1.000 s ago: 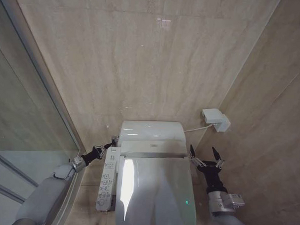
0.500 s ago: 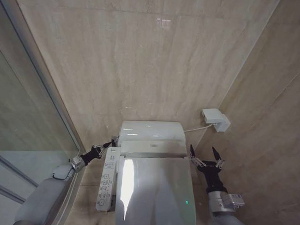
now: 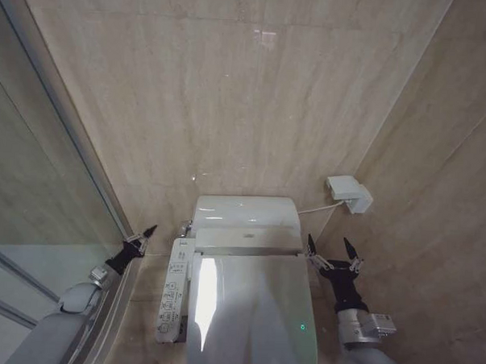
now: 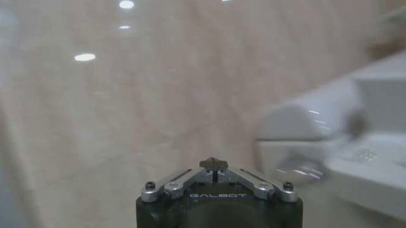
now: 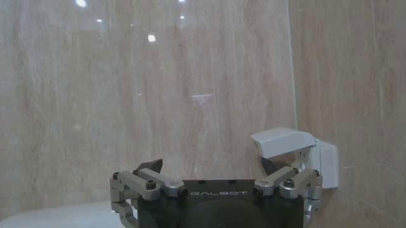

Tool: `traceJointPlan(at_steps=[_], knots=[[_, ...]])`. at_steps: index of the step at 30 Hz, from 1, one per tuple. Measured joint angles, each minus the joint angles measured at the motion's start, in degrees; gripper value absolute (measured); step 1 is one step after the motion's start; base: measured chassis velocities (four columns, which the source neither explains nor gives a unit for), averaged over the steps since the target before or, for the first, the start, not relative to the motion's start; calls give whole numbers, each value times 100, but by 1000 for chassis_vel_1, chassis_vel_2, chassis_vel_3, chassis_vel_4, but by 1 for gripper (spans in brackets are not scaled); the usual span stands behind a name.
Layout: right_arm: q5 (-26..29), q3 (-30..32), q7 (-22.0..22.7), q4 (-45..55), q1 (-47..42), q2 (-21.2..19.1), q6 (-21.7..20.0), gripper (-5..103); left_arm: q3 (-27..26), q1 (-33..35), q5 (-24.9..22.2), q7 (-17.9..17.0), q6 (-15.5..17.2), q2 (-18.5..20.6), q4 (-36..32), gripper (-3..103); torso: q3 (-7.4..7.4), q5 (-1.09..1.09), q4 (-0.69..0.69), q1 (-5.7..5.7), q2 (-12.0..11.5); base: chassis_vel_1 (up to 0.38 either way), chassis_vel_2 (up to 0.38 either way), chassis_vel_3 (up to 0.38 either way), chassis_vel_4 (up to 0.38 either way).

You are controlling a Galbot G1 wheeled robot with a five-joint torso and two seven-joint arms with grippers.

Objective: Open the toilet lid, clean the toilet bowl with a toilet brush, close the toilet lid, and flush.

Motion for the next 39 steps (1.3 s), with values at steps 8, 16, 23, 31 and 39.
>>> traceJointPlan(at_steps=[8,16,23,31,39], knots=[[0,0,-1,0,0,0,0,100,-224,347,-114,-1399,939,-131,-1180,3,0,0,-2,0,0,0,0,0,0],[0,1,0,0,0,0,0,100,-770,1174,-197,-2116,2104,-305,-2633,30,0,1,1,0,0,0,0,0,0],[0,0,0,0,0,0,0,100,-1360,2004,-378,-2343,2580,-477,-3599,56,0,0,2,0,0,0,0,0,0],[0,1,0,0,0,0,0,100,-1990,2965,-409,-2462,2718,-868,-4625,84,-1,1,0,-1,-1,0,0,0,0],[0,0,0,0,0,0,0,100,-2093,3654,-192,-2487,2690,-1263,-5178,100,0,0,0,-1,-1,0,0,0,0]])
